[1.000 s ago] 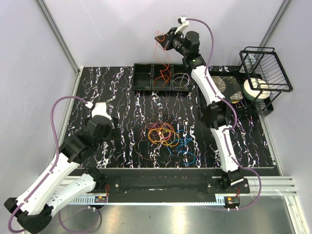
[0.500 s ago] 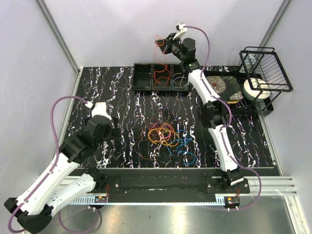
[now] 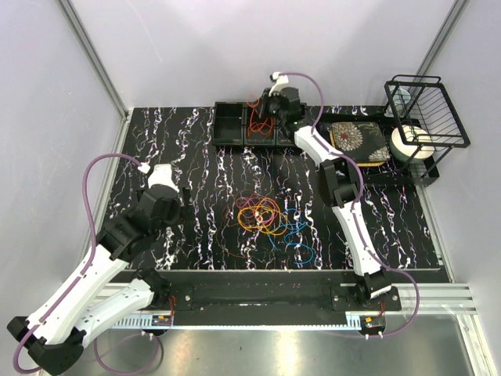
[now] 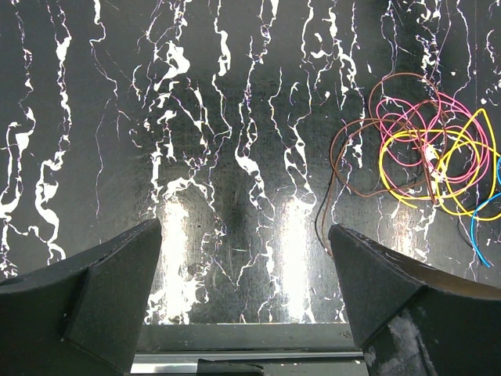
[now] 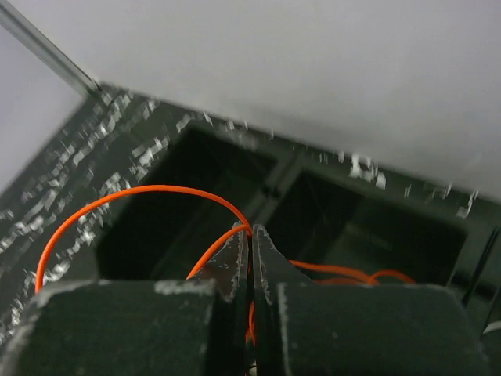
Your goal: Untangle the cables
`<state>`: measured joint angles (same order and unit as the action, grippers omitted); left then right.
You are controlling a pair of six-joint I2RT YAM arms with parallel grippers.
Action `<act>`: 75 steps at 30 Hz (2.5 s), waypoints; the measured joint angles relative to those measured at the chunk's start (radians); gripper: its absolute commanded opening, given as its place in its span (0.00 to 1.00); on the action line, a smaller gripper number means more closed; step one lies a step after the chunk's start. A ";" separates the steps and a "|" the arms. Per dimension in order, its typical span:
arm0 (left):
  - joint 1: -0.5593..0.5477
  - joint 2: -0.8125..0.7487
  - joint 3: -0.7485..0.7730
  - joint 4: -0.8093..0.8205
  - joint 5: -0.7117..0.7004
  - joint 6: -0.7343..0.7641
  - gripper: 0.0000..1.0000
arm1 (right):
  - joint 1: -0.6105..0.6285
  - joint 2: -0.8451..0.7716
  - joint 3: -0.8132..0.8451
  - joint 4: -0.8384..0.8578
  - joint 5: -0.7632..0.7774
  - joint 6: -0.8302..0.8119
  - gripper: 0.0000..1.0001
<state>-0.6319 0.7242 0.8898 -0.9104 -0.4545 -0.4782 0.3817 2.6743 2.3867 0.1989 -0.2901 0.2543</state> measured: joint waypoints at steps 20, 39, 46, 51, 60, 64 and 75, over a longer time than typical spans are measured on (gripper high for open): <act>0.001 -0.003 0.000 0.001 0.003 0.000 0.91 | 0.042 -0.164 -0.082 -0.171 0.177 -0.090 0.61; 0.001 -0.002 0.000 0.005 0.003 0.000 0.90 | 0.045 -0.440 -0.401 -0.432 0.295 0.004 0.65; 0.002 -0.002 0.000 0.006 0.003 0.000 0.90 | 0.047 -0.433 -0.392 -0.452 0.190 0.055 0.56; 0.002 -0.002 0.000 0.006 0.003 0.000 0.90 | 0.049 -0.330 -0.246 -0.458 0.130 0.082 0.48; 0.002 0.016 0.000 0.007 0.003 0.000 0.90 | 0.049 -0.059 0.092 -0.522 0.087 0.103 0.43; 0.002 0.019 0.000 0.007 0.003 0.000 0.90 | 0.049 -0.002 0.150 -0.542 0.088 0.102 0.43; 0.002 0.037 0.000 0.008 0.003 0.000 0.89 | 0.040 0.024 0.179 -0.546 0.235 0.024 0.46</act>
<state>-0.6300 0.7616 0.8898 -0.9028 -0.4519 -0.4778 0.4213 2.6984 2.5656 -0.3470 -0.0547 0.2787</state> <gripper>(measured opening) 0.899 0.437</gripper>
